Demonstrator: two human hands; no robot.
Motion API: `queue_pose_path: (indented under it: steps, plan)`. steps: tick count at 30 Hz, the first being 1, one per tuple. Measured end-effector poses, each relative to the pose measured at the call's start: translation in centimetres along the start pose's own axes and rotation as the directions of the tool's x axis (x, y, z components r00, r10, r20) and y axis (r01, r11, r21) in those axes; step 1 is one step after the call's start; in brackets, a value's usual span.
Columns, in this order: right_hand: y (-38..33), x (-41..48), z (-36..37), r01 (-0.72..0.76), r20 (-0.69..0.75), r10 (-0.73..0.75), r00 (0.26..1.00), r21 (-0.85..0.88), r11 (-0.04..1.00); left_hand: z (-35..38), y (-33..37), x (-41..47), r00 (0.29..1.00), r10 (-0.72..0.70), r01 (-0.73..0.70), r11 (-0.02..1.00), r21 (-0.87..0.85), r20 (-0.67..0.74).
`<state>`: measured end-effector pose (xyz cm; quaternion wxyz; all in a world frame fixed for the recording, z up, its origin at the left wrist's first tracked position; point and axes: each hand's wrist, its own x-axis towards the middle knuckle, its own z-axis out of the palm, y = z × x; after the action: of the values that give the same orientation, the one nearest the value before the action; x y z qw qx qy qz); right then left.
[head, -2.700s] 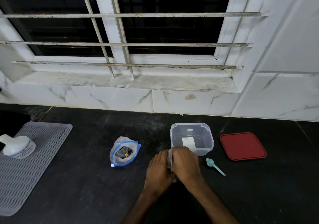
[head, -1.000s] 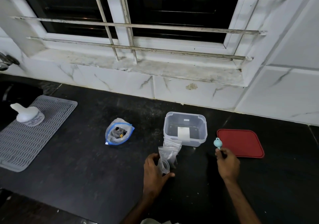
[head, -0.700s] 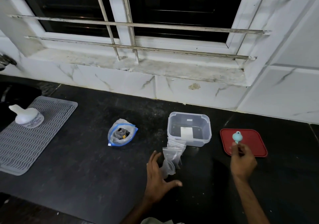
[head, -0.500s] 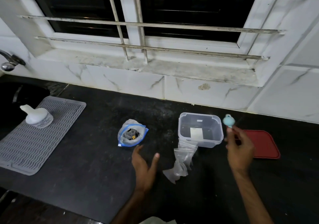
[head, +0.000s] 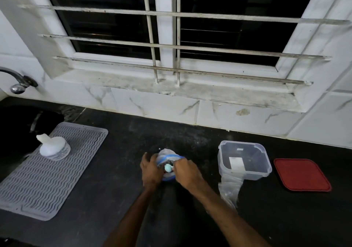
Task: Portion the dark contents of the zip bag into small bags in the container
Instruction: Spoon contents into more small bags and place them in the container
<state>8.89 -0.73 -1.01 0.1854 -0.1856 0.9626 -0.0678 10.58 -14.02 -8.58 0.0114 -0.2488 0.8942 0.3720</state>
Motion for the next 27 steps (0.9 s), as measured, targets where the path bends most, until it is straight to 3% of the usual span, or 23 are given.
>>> queue_pose_path:
  steps: [2,7,14,21,27]
  plan:
    - [-0.5,1.4,-0.2,-0.003,0.030,0.004,1.000,-0.022,1.000,-0.4,0.2,1.1,1.000,-0.009,0.010,0.997,-0.073,0.015]
    - [-0.4,3.0,-0.5,-0.086,-0.057,0.086,0.995,-0.002,0.996,-1.1,-0.2,2.4,0.995,-0.080,0.091,0.979,-0.185,0.066]
    - [-0.3,3.2,1.2,-0.155,0.052,0.149,0.988,0.160,0.975,-0.5,-1.2,2.1,0.989,-0.088,0.128,0.911,-0.391,0.119]
    - [-1.4,4.0,0.4,-0.046,0.151,0.023,0.988,0.151,0.988,-0.6,-0.3,1.4,0.992,-0.090,0.119,0.915,-0.386,0.091]
    - [0.8,3.5,0.4,0.006,0.057,-0.025,0.998,0.315,0.949,-0.7,0.0,1.1,0.994,-0.096,0.111,0.922,-0.371,0.060]
